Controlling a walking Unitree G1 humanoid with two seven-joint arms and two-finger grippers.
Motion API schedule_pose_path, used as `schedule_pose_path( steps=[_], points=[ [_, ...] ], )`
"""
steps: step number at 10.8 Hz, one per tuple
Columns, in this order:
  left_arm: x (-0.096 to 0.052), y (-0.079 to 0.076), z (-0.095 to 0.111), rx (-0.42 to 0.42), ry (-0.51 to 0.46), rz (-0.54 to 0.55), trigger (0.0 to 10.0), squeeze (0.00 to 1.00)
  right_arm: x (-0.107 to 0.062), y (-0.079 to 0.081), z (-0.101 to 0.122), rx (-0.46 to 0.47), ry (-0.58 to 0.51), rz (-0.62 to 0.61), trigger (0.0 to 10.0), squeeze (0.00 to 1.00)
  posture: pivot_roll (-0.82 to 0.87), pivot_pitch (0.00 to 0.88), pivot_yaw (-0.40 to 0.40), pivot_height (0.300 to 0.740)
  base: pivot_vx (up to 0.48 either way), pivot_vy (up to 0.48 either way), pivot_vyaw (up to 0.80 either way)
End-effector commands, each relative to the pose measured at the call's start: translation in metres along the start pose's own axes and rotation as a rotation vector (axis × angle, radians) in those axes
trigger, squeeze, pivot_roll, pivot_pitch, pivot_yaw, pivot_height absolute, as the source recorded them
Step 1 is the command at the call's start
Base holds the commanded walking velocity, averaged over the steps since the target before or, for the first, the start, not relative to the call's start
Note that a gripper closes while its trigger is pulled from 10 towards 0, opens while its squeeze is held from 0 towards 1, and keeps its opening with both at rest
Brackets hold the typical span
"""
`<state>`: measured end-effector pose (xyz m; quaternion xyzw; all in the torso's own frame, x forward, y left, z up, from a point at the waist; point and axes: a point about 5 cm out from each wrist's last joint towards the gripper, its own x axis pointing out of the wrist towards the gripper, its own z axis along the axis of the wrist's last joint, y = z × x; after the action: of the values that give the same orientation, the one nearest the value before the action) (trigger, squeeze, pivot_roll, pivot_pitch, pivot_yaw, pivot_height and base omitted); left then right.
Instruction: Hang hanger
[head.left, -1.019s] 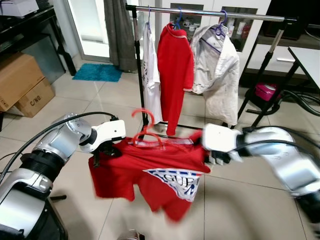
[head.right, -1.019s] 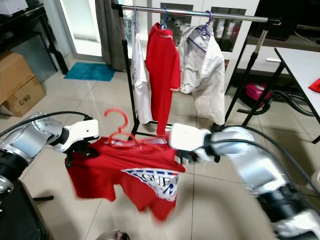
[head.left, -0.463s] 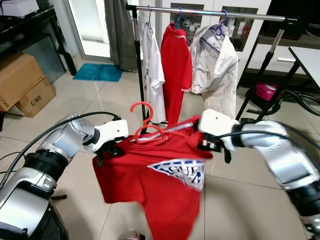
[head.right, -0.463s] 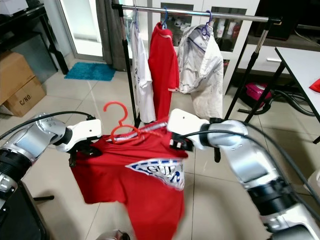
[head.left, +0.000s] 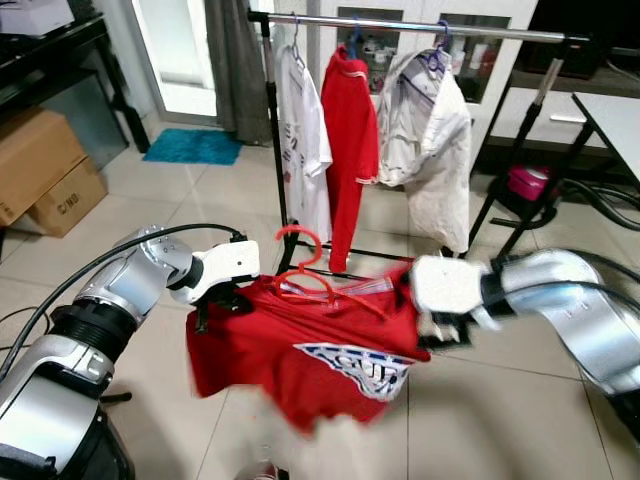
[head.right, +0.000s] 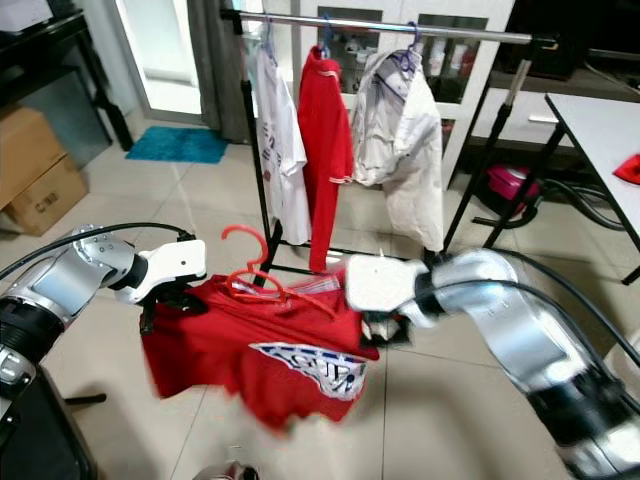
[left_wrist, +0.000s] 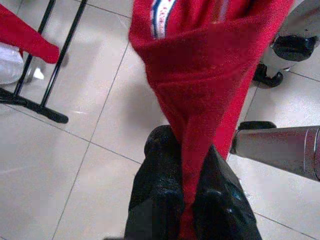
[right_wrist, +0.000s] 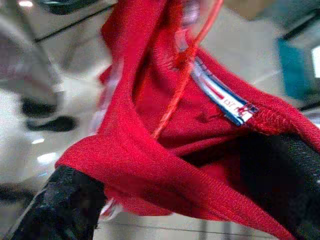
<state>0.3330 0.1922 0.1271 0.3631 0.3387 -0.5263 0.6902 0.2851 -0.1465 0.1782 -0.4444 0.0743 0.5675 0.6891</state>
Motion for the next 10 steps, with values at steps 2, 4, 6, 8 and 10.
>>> schedule_pose_path(
  steps=[2,4,6,8,10],
  points=[
    [-0.001,0.002,-0.003,-0.009,0.012,0.033,0.0,0.0,-0.018,-0.026,0.012,-0.014,-0.04,-0.154,10.0,1.0,0.04,0.0,0.045,0.74,0.0,0.0,0.0],
    [-0.005,0.005,-0.004,-0.012,0.012,0.056,0.0,0.0,-0.028,-0.012,0.008,-0.008,-0.028,-0.03,10.0,1.0,0.04,0.0,0.048,0.74,0.0,0.0,0.0],
    [-0.005,0.006,-0.004,-0.013,0.011,0.066,0.0,0.0,-0.03,-0.018,0.004,-0.041,0.003,-0.101,10.0,1.0,0.04,0.0,0.051,0.74,0.0,0.0,0.0],
    [-0.004,0.005,-0.004,-0.015,0.008,0.068,0.0,0.0,-0.03,-0.011,0.002,-0.022,0.006,-0.067,4.4,0.0,0.04,0.0,0.049,0.74,0.0,0.0,0.0],
    [-0.003,0.005,-0.003,-0.019,0.002,0.07,0.0,0.0,-0.029,-0.009,0.001,0.002,0.0,-0.048,0.0,0.0,0.04,0.0,0.042,0.74,0.0,0.0,0.0]
  ],
)
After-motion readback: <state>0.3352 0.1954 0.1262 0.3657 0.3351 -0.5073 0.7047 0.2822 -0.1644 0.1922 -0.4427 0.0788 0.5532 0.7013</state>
